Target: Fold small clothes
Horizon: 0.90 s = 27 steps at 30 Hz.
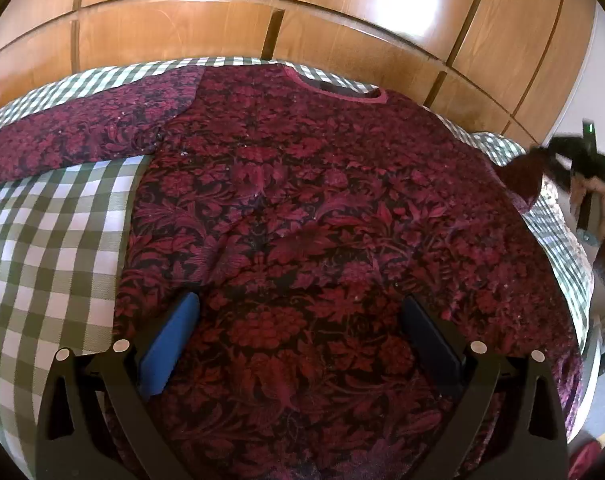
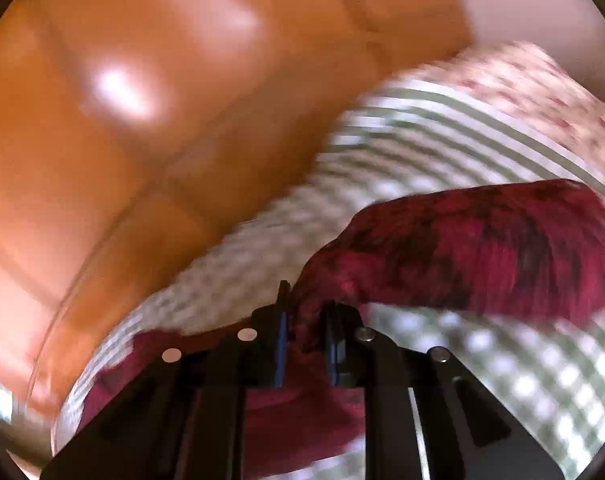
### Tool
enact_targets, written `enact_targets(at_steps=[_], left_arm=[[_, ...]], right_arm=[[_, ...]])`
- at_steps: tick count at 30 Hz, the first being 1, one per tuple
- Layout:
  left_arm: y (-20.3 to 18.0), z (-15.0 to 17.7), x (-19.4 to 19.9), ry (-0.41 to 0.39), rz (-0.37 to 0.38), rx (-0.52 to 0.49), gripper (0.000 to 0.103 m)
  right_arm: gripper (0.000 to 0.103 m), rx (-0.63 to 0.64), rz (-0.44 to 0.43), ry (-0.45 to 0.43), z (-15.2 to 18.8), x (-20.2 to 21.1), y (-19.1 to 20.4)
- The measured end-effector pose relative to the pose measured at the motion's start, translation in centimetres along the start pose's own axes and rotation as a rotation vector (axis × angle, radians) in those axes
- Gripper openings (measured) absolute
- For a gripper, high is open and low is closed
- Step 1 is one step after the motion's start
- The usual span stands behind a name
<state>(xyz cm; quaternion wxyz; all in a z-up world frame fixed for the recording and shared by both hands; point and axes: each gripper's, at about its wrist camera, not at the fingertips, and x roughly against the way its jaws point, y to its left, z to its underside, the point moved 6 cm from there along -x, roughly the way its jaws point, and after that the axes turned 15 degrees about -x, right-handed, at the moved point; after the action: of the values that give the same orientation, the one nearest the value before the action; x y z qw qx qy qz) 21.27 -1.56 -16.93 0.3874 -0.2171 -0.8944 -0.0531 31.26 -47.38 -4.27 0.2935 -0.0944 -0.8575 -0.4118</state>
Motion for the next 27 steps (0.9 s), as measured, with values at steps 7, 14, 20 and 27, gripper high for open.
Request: enact_targets(at_steps=[7, 14, 20, 27], left_arm=[[0.1, 0.0, 0.3, -0.011, 0.008, 0.013, 0.099], [0.0, 0.0, 0.5, -0.022, 0.018, 0.028, 0.099], [0.1, -0.3, 0.7, 0.022, 0.029, 0.046, 0.099], [2.4, -4.9, 1.1, -0.008, 0.139, 0.238, 0.09]], right_arm=[[0.014, 0.297, -0.096, 0.184, 11.3, -2.8, 11.6], [0.033, 0.498, -0.085, 0.361, 23.5, -5.9, 16.6], [0.089, 0.507, -0.117, 0.364, 26.3, -3.2, 15.6], [0.094, 0.312, -0.215, 0.4, 24.5, 2.1, 9.5]])
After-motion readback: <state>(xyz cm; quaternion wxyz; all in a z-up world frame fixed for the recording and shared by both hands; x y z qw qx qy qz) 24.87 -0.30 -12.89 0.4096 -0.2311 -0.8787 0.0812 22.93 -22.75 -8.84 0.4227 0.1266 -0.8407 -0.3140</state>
